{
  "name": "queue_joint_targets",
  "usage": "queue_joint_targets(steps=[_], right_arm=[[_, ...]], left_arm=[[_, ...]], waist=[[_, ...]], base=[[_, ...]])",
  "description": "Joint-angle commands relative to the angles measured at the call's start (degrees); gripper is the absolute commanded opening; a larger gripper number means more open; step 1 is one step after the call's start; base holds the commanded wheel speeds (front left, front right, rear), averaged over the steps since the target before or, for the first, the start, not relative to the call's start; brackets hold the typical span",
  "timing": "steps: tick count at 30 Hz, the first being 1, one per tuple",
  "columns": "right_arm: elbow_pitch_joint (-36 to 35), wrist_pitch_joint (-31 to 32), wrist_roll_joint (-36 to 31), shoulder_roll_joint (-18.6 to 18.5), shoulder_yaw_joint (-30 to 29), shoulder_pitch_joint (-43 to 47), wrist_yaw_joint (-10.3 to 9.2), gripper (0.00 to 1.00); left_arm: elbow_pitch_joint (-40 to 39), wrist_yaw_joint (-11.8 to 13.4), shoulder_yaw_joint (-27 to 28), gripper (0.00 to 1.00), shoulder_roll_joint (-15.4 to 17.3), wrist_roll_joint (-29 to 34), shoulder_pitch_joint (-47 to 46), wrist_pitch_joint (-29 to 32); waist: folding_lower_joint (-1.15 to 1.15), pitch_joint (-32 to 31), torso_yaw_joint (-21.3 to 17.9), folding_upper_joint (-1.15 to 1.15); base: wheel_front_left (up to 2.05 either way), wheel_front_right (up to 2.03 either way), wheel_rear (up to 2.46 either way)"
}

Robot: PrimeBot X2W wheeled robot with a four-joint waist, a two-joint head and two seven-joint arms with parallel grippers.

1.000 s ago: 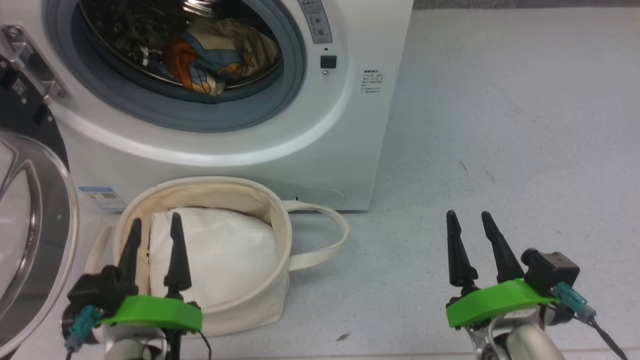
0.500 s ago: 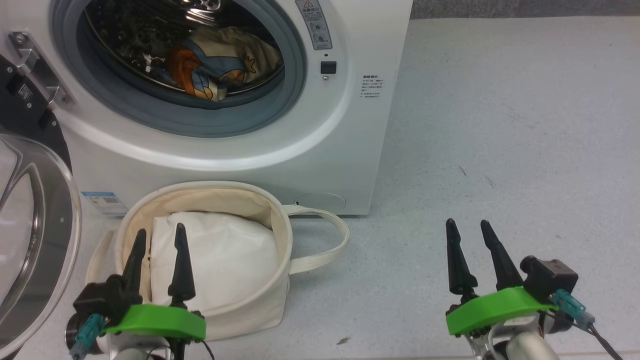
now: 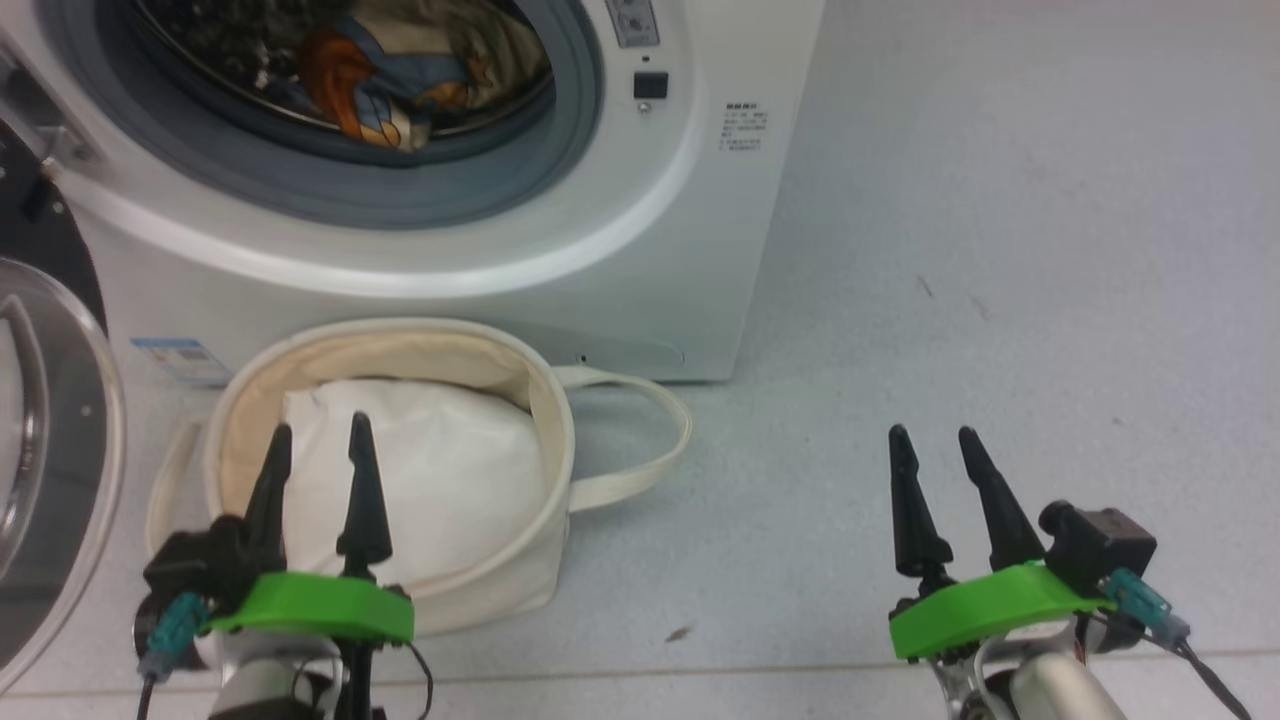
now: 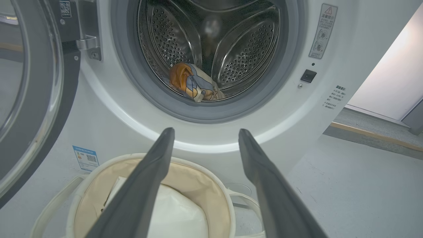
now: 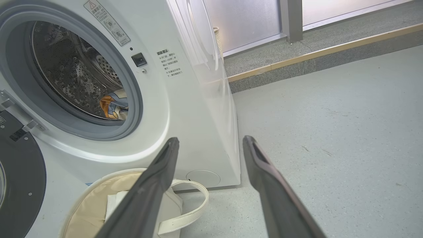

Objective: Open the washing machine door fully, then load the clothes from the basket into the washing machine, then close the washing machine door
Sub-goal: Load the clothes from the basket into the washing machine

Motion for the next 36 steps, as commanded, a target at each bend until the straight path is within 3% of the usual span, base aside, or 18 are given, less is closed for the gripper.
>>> queue_joint_targets(steps=[1,9,21,30,36], right_arm=[[-2.29,-0.70,-0.32,0.03,1.28,-2.52,0.00,1.00],[-3.73,-0.70,-1.00,0.03,0.95,-6.10,0.00,1.00],[-5.69,-0.70,-0.37,0.03,1.09,-12.77,0.00,1.00],[-7.13,-0.70,1.62,0.03,1.53,-15.53,0.00,1.00],[-6.56,-0.70,2.53,0.03,2.24,-15.11,0.00,1.00]], left_arm=[[-1.11,0.02,1.91,1.00,0.80,-0.71,-3.28,-0.26],[3.03,-0.49,1.51,1.00,0.80,0.69,-13.79,-0.26],[16.73,-2.63,4.61,1.00,2.33,4.62,-42.52,-0.26],[33.65,-0.34,4.59,1.00,7.29,8.21,-61.27,-0.26],[42.95,0.92,2.32,1.00,9.66,10.80,-67.52,-0.04]], waist=[[0.00,2.33,-0.53,0.00],[0.00,12.00,-1.27,0.00],[0.00,25.47,-3.35,0.00],[0.00,31.24,-6.33,0.00],[0.00,31.29,-8.12,0.00]], base=[[0.00,0.00,0.00],[0.00,0.00,0.00],[0.00,0.00,0.00],[0.00,0.00,0.00],[0.00,0.00,0.00]])
